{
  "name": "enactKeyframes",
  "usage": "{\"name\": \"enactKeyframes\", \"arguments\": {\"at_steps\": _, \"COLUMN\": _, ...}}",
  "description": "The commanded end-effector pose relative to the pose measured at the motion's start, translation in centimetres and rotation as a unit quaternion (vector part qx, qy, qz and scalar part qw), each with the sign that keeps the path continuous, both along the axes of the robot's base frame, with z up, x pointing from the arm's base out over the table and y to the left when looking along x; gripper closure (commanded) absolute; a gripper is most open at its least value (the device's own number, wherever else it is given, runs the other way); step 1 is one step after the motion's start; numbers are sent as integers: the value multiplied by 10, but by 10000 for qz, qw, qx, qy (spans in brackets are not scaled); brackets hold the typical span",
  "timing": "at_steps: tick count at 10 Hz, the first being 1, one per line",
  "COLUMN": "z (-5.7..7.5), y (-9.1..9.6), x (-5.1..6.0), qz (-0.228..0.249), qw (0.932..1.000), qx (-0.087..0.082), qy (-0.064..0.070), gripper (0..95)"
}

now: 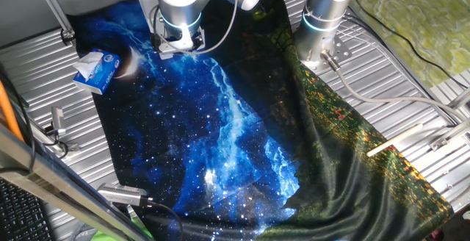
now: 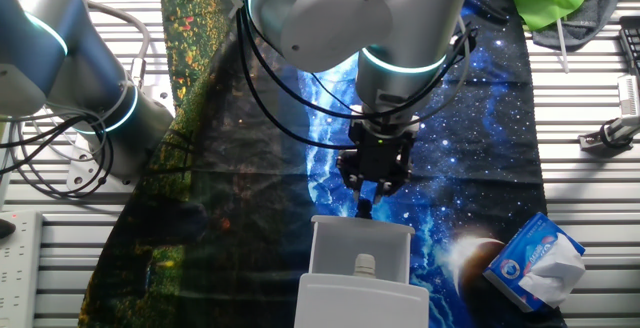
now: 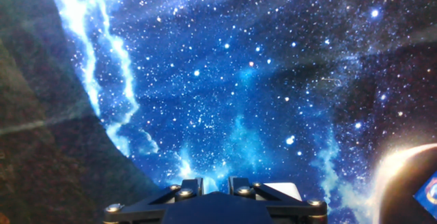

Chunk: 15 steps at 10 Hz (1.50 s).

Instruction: Grasp the handle and open the drawer

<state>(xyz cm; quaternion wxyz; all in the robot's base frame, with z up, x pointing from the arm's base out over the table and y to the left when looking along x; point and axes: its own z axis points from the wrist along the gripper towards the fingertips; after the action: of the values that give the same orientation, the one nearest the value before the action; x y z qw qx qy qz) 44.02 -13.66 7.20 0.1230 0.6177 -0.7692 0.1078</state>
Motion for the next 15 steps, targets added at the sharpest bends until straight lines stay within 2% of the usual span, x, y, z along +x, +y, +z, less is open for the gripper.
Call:
{"name": "enactKeyframes", "arguments": {"at_steps": 1, "z": -1, "y": 0, "x": 1, "qz": 3, "qw": 10000, "qx": -5, "qy": -6, "gripper": 570}}
{"name": "enactKeyframes", "arguments": {"at_steps": 3, "z": 2, "y": 0, "x": 1, "qz": 4, "qw": 10000, "qx": -33, "qy": 2, "gripper": 570}}
{"name": "enactKeyframes", "arguments": {"at_steps": 5, "z": 9, "y": 0, "x": 2, "qz": -30, "qw": 10000, "qx": -58, "qy": 12, "gripper": 570}}
{"name": "enactKeyframes", "arguments": {"at_steps": 6, "z": 14, "y": 1, "x": 3, "qz": -68, "qw": 9999, "qx": -75, "qy": 14, "gripper": 760}}
{"name": "enactKeyframes", "arguments": {"at_steps": 7, "z": 16, "y": 1, "x": 4, "qz": -87, "qw": 9999, "qx": -93, "qy": 9, "gripper": 760}}
{"name": "enactKeyframes", "arguments": {"at_steps": 8, "z": 19, "y": 2, "x": 5, "qz": -131, "qw": 9998, "qx": -116, "qy": -6, "gripper": 950}}
{"name": "enactKeyframes", "arguments": {"at_steps": 10, "z": 22, "y": 2, "x": 5, "qz": -193, "qw": 9997, "qx": -168, "qy": -18, "gripper": 950}}
{"name": "enactKeyframes", "arguments": {"at_steps": 13, "z": 36, "y": 3, "x": 4, "qz": -472, "qw": 9985, "qx": -276, "qy": -101, "gripper": 950}}
{"name": "enactKeyframes", "arguments": {"at_steps": 15, "z": 43, "y": 4, "x": 5, "qz": -785, "qw": 9965, "qx": -171, "qy": -226, "gripper": 950}}
